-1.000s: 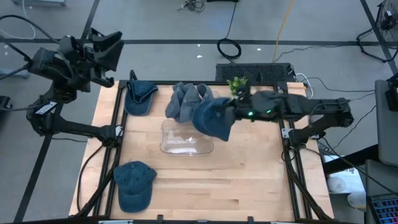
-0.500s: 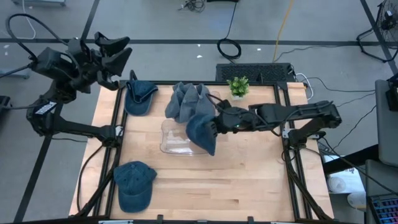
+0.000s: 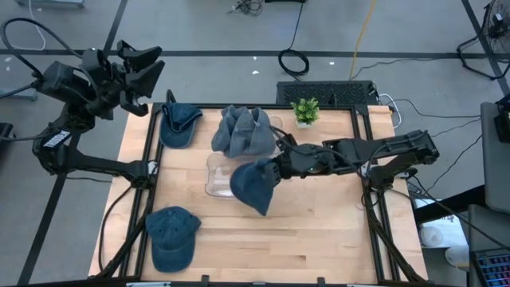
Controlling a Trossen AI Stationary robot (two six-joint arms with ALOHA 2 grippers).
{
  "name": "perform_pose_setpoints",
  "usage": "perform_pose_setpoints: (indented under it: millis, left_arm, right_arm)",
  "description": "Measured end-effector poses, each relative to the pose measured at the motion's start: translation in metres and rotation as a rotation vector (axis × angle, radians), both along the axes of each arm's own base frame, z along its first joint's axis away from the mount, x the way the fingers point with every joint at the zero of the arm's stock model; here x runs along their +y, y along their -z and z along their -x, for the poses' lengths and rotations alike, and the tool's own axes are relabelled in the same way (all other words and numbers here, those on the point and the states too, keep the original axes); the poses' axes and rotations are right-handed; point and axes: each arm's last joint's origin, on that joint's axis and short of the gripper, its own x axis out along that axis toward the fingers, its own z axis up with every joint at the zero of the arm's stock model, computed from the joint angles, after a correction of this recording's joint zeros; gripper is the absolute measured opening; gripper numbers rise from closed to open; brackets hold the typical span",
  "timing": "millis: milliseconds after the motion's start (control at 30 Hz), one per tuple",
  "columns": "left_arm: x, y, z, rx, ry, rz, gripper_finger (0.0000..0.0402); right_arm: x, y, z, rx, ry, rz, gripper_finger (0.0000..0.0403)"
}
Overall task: Pick & Place hat
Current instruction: Put the bottom right blue cap into the bottom transparent bin
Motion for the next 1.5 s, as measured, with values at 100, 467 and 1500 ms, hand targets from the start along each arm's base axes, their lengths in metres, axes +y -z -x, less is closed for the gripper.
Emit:
perform_pose_setpoints:
  millis: [100,467,1500]
  left_arm:
    - [0.0,0.0,0.0,0.0,0.0,0.0,0.0202]
    - [-0.001,0.0,0.0,0.007,0.024,-0.009,0.0207]
    - [-0.001,0.0,0.002,0.008,0.024,-0.006,0.0191]
  right_arm:
    - [-0.005,0.004,0.001,0.046,0.01,0.016,0.0]
    - [-0.023,0.009,-0.01,0.05,-0.033,0.031,0.0]
    - [-0.051,0.031,-0.015,0.229,-0.147,-0.012,0.0]
